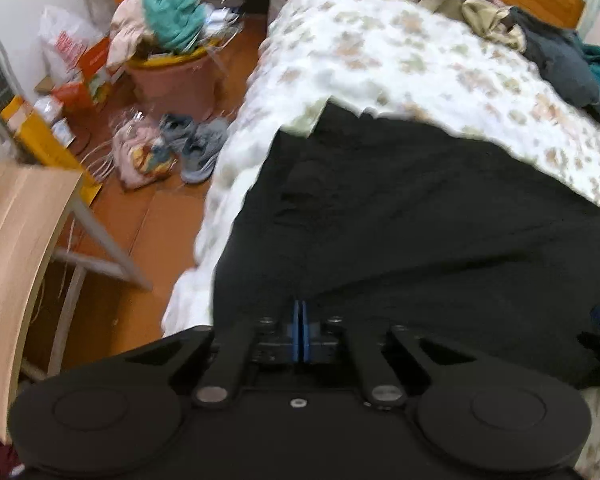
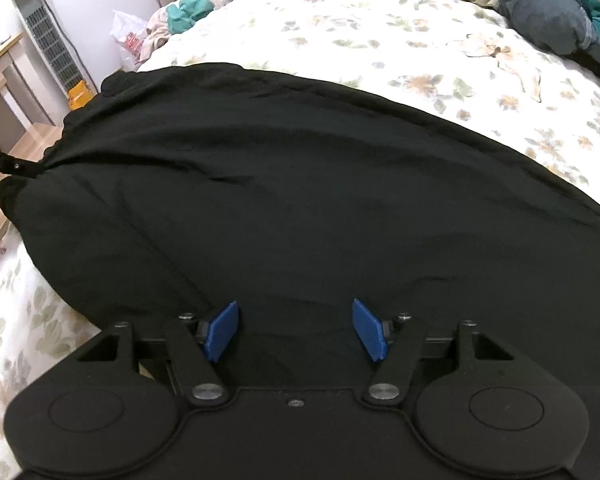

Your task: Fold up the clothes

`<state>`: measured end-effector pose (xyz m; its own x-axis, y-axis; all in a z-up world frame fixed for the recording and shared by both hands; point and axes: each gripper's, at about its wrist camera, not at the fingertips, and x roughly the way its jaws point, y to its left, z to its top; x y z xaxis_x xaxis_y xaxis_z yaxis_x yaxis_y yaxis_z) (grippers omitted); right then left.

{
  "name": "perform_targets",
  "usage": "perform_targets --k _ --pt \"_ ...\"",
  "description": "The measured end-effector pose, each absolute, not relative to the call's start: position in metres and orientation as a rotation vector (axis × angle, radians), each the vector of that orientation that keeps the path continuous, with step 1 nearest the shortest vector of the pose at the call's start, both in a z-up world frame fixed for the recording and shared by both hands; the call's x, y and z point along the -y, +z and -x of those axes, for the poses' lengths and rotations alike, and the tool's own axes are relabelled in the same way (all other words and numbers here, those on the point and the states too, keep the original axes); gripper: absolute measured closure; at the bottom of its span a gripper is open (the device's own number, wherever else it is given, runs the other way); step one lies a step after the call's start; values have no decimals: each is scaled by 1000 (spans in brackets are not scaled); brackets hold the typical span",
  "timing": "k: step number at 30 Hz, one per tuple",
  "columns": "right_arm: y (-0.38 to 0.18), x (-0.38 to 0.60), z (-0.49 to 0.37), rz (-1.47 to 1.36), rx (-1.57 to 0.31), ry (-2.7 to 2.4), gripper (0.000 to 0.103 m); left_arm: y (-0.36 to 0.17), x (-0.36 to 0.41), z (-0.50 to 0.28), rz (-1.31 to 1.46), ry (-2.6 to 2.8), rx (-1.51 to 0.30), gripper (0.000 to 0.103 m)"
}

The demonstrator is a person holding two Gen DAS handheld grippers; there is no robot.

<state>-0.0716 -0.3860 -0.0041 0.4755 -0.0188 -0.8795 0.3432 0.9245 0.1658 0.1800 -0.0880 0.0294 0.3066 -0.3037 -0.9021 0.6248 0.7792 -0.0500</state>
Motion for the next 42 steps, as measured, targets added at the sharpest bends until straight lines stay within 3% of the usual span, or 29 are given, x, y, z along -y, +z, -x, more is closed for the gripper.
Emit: perform_targets --k 6,8,9,10,12,14,16,18,26,36,38,40,42 --pt "-3 391 64 -311 -1076 -198 32 35 61 -197 -147 -569 -1127 102" --pt "0 388 64 -293 -1071 -186 32 44 63 -201 -117 -602 -1103 95" --pt "2 388 65 -293 -1060 -187 32 46 67 -203 -123 -606 -1094 84" --pt "3 389 65 -293 -1050 -187 32 46 72 -206 -135 -614 -1091 65" --pt "3 390 65 -296 -1043 -194 32 44 81 -211 -134 -642 -1100 57" --pt "-1 390 67 -303 -1041 -204 31 37 95 -212 -165 -672 -1115 57" --pt "-4 388 70 -303 -1032 -204 29 30 107 -207 -229 -685 -1109 77" --pt "-8 385 73 -298 -1028 -200 27 19 113 -202 -272 -694 -1132 88" --pt "-9 383 83 -345 -1047 -172 27 15 108 -185 -292 -649 -1195 94" --pt "-7 385 92 -296 -995 -143 21 28 121 -180 -328 -527 -1170 88" --pt "5 390 102 -291 -965 -157 20 50 133 -165 -336 -529 -1102 81" --pt "15 402 123 -285 -909 -226 20 66 146 -146 -311 -595 -1033 65" --pt "15 419 145 -285 -912 -321 20 69 158 -131 -278 -639 -1009 56"
